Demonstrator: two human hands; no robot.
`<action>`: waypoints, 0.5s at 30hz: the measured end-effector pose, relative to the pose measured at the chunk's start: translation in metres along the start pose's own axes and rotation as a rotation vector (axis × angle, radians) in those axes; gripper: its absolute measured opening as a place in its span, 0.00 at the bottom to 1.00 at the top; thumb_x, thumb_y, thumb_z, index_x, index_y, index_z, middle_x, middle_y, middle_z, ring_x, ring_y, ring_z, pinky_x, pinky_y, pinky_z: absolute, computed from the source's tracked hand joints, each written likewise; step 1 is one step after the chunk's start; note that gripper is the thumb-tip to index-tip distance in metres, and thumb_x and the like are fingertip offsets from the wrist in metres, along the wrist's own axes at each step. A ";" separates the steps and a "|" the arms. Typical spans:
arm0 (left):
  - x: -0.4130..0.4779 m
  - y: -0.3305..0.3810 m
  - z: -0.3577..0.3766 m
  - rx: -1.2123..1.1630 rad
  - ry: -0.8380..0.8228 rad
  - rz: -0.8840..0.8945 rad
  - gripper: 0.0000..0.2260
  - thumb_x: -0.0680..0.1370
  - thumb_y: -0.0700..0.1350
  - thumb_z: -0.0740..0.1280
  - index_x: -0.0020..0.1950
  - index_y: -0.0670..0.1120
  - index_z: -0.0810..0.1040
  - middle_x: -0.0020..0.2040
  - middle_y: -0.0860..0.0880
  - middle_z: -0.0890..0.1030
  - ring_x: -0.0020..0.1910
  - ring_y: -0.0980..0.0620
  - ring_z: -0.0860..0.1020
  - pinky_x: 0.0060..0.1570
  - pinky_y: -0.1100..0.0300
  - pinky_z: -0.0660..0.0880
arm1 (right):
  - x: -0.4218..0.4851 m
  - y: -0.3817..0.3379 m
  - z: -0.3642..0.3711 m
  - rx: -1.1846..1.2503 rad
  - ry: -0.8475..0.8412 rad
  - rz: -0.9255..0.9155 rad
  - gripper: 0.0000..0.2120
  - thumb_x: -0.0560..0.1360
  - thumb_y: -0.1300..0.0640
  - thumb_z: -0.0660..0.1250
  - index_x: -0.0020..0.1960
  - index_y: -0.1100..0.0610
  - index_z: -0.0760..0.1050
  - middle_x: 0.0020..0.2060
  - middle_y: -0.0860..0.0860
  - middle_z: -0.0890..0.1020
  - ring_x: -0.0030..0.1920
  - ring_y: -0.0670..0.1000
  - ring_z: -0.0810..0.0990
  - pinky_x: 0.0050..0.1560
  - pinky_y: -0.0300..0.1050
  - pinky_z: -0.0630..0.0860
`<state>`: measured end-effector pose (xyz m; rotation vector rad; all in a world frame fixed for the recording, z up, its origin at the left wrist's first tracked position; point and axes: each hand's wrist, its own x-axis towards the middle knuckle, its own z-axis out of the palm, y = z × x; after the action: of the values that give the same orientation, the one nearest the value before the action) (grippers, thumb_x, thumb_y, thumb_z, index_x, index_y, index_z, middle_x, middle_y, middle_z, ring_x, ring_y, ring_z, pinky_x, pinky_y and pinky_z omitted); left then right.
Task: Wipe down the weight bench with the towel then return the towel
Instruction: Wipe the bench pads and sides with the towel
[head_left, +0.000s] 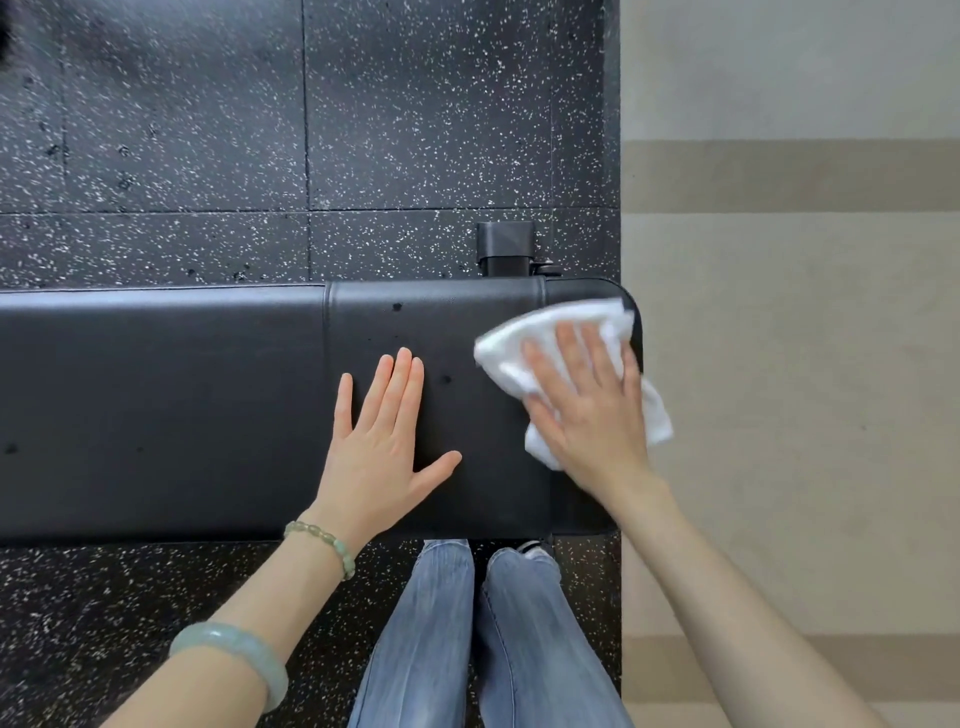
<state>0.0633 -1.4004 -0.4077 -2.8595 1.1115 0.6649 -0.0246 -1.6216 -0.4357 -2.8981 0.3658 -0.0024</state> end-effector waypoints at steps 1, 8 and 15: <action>0.000 0.000 0.000 0.000 0.001 -0.002 0.41 0.75 0.66 0.54 0.78 0.41 0.49 0.79 0.45 0.50 0.77 0.49 0.47 0.74 0.42 0.44 | 0.023 0.005 0.001 -0.004 0.013 0.012 0.23 0.78 0.45 0.55 0.71 0.49 0.69 0.71 0.55 0.68 0.71 0.58 0.64 0.69 0.61 0.55; 0.000 0.003 -0.002 -0.006 -0.015 -0.016 0.41 0.75 0.66 0.54 0.78 0.42 0.48 0.79 0.46 0.50 0.77 0.49 0.46 0.74 0.42 0.43 | 0.041 0.003 0.003 0.001 0.051 0.064 0.23 0.78 0.48 0.55 0.72 0.52 0.67 0.71 0.54 0.68 0.72 0.58 0.63 0.70 0.59 0.54; 0.001 -0.002 -0.005 -0.056 -0.029 -0.009 0.36 0.77 0.62 0.51 0.79 0.44 0.49 0.79 0.48 0.49 0.77 0.52 0.44 0.74 0.46 0.40 | -0.080 -0.031 -0.004 0.009 -0.101 0.070 0.24 0.80 0.50 0.52 0.75 0.54 0.61 0.75 0.55 0.60 0.75 0.58 0.55 0.72 0.61 0.54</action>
<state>0.0666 -1.4004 -0.4038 -2.8890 1.0925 0.7465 -0.0947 -1.5740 -0.4231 -2.8608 0.4479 0.1527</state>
